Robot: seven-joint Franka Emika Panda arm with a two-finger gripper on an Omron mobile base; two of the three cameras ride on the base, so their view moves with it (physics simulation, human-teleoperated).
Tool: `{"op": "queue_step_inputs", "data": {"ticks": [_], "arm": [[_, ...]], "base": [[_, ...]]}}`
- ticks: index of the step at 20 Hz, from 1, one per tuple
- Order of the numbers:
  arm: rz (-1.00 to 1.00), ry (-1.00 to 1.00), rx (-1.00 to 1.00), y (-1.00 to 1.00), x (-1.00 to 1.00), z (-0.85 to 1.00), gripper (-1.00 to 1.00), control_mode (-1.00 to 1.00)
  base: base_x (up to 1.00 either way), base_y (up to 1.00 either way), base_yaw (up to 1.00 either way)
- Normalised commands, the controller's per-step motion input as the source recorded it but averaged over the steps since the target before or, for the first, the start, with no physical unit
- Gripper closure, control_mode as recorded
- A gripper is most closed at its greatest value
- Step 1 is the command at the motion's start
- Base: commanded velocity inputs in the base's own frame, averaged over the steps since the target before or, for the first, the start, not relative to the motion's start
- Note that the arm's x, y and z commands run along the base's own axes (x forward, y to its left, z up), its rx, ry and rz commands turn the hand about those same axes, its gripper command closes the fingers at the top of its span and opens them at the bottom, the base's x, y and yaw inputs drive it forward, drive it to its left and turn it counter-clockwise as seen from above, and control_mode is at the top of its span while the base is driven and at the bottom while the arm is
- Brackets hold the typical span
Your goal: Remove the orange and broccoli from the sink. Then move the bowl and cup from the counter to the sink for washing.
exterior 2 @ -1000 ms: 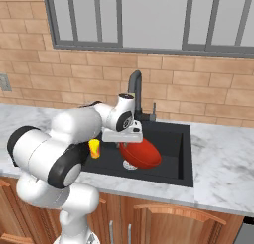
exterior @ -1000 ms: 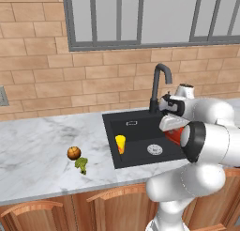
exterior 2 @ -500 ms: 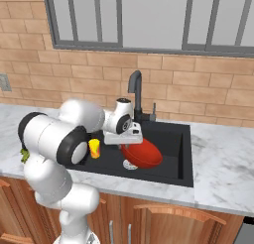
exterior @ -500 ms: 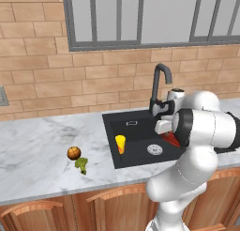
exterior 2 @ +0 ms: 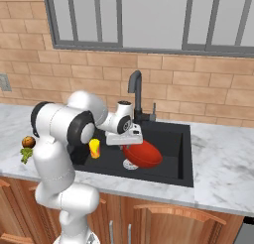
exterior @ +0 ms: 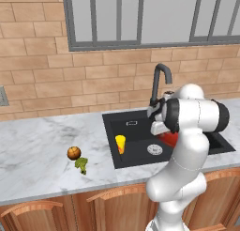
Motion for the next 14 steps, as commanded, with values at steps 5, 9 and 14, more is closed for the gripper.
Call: {"op": "queue_step_inputs", "data": {"ticks": [5, 9, 14], "arm": [[0.0, 0.01, 0.0, 0.01, 0.33, -0.29, 1.0, -1.0], [0.0, 0.0, -0.01, 0.0, 0.31, -0.32, 1.0, -1.0], [0.0, 0.0, -0.03, 0.0, 0.32, -0.32, 1.0, -1.0]], "base": [[0.0, 0.0, 0.0], [0.0, 0.0, 0.0], [0.0, 0.0, 0.0]]}}
